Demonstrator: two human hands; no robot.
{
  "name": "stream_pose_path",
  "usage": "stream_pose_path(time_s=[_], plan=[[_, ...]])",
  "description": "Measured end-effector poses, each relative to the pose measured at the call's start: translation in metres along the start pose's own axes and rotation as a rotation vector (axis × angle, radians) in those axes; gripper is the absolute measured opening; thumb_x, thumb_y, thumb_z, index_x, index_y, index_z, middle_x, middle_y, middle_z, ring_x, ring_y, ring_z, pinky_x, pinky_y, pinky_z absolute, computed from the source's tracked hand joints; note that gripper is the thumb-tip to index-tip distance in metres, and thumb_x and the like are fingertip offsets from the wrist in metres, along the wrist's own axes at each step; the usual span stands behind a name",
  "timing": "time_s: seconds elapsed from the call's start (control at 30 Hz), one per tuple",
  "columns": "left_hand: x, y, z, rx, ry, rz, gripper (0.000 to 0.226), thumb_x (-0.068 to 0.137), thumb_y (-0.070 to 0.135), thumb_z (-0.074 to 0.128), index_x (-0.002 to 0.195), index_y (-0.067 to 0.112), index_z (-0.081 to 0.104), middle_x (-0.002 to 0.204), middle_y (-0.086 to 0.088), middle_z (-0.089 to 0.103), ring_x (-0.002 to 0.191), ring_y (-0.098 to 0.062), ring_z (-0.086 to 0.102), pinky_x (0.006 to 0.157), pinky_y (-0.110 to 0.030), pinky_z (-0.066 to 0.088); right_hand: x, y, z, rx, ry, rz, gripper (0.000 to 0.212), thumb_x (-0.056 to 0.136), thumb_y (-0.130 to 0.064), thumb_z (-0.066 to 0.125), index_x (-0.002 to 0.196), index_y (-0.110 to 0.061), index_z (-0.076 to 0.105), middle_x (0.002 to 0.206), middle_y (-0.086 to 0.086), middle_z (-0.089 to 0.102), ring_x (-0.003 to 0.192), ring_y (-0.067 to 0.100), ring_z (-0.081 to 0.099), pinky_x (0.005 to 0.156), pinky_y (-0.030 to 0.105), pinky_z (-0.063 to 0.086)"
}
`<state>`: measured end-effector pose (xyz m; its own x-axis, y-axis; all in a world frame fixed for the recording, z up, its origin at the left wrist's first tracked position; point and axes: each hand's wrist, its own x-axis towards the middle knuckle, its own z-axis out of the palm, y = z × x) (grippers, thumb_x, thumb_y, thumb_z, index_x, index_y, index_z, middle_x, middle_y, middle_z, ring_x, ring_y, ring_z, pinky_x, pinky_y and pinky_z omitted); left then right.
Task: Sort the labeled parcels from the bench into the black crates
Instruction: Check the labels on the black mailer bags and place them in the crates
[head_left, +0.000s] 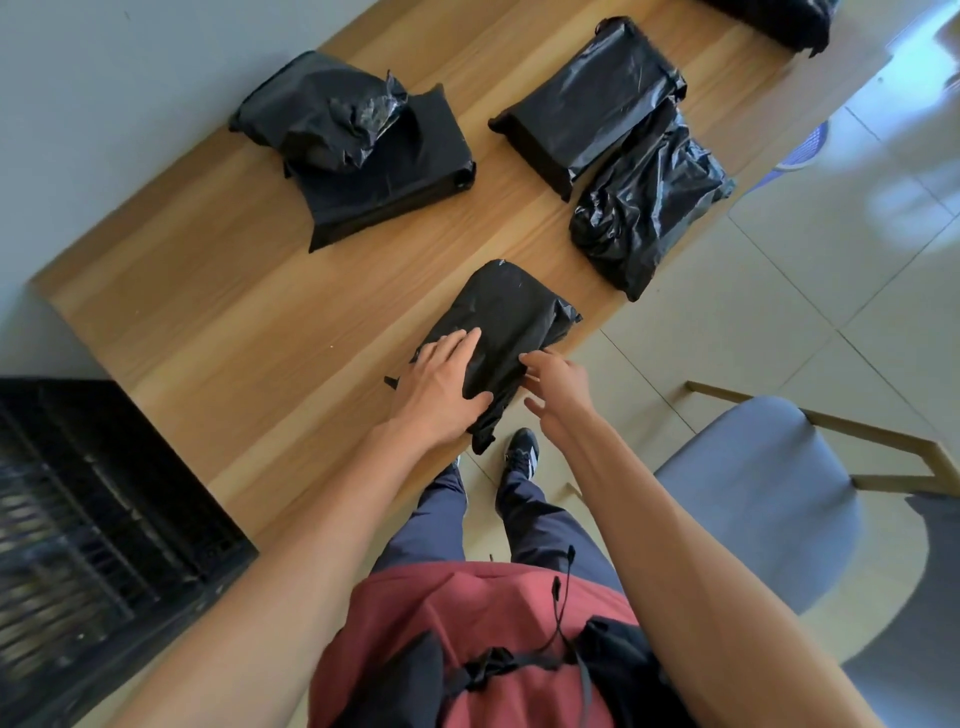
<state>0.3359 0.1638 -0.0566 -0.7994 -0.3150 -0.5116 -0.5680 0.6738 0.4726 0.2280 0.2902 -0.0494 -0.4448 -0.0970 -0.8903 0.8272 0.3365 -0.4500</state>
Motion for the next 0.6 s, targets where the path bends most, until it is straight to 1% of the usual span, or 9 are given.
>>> stream_pose_path(time_s=[0.07,0.23,0.27,0.3,0.37,0.4,0.47,0.53,0.6], plan=[[0.0,0.001,-0.001,-0.002,0.005,-0.013,0.095,0.094,0.05,0.069,0.166,0.024,0.013,0.172,-0.001,0.019,0.156,-0.026,0.018,0.124,-0.048,0.026,-0.003,-0.003,0.004,0.007,0.007,-0.007,0.045,0.094,-0.018,0.068,0.138,-0.017,0.06,0.12,0.007,0.071,0.108,0.02,0.067,0.097,0.044,0.05],[-0.005,0.008,-0.006,-0.087,0.004,-0.087,0.114,0.08,0.075,0.068,0.165,0.029,0.006,0.173,-0.006,0.012,0.159,-0.03,0.011,0.124,-0.056,0.025,-0.024,-0.015,0.014,0.009,-0.027,-0.108,0.049,0.096,-0.016,0.07,0.143,-0.018,0.057,0.123,0.005,0.07,0.112,0.019,0.065,0.107,0.049,0.048],[-0.006,0.009,-0.006,-0.123,0.015,-0.099,0.115,0.078,0.073,0.071,0.165,0.029,0.008,0.172,-0.007,0.014,0.158,-0.031,0.014,0.123,-0.057,0.027,-0.029,-0.018,0.016,0.005,-0.052,-0.129,0.045,0.096,-0.016,0.07,0.14,-0.018,0.059,0.121,0.003,0.071,0.11,0.017,0.066,0.105,0.049,0.048],[-0.007,0.009,-0.005,-0.169,0.048,-0.103,0.112,0.079,0.064,0.076,0.164,0.028,0.011,0.17,-0.009,0.02,0.156,-0.032,0.021,0.121,-0.058,0.031,-0.034,-0.021,0.019,-0.004,-0.084,-0.152,0.037,0.097,-0.017,0.069,0.133,-0.021,0.063,0.116,0.0,0.073,0.106,0.014,0.068,0.102,0.047,0.049],[-0.01,0.007,-0.002,-0.301,0.164,-0.097,0.094,0.085,0.035,0.079,0.16,0.024,0.024,0.159,-0.01,0.04,0.145,-0.032,0.041,0.112,-0.055,0.044,-0.043,-0.025,0.026,-0.038,-0.146,-0.194,0.028,0.097,-0.018,0.069,0.124,-0.024,0.066,0.111,-0.003,0.077,0.1,0.01,0.073,0.09,0.038,0.051],[-0.014,0.007,-0.002,-0.37,0.225,-0.087,0.083,0.088,0.022,0.076,0.158,0.022,0.031,0.15,-0.008,0.05,0.136,-0.03,0.05,0.106,-0.051,0.049,-0.047,-0.026,0.029,-0.053,-0.169,-0.213,0.029,0.097,-0.017,0.07,0.125,-0.023,0.065,0.111,-0.002,0.078,0.099,0.01,0.074,0.082,0.032,0.051],[-0.021,0.007,-0.007,-0.443,0.312,-0.077,0.068,0.091,0.01,0.07,0.152,0.022,0.043,0.134,-0.001,0.063,0.119,-0.019,0.061,0.096,-0.038,0.055,-0.054,-0.03,0.033,-0.078,-0.218,-0.247,0.028,0.098,-0.014,0.069,0.123,-0.025,0.062,0.112,0.0,0.078,0.098,0.01,0.075,0.074,0.024,0.048],[-0.028,0.006,-0.013,-0.514,0.33,-0.106,0.058,0.091,0.01,0.069,0.144,0.026,0.052,0.116,0.008,0.069,0.099,-0.001,0.066,0.078,-0.022,0.055,-0.061,-0.034,0.035,-0.101,-0.282,-0.274,0.033,0.098,-0.014,0.069,0.129,-0.023,0.061,0.111,0.003,0.079,0.099,0.011,0.076,0.079,0.026,0.052],[-0.033,0.0,-0.018,-0.611,0.332,-0.175,0.047,0.087,0.013,0.072,0.131,0.026,0.06,0.1,0.012,0.071,0.085,-0.002,0.068,0.063,-0.018,0.05,-0.067,-0.037,0.034,-0.137,-0.317,-0.312,0.038,0.098,-0.016,0.07,0.135,-0.017,0.062,0.107,0.003,0.08,0.101,0.013,0.076,0.09,0.033,0.056]])
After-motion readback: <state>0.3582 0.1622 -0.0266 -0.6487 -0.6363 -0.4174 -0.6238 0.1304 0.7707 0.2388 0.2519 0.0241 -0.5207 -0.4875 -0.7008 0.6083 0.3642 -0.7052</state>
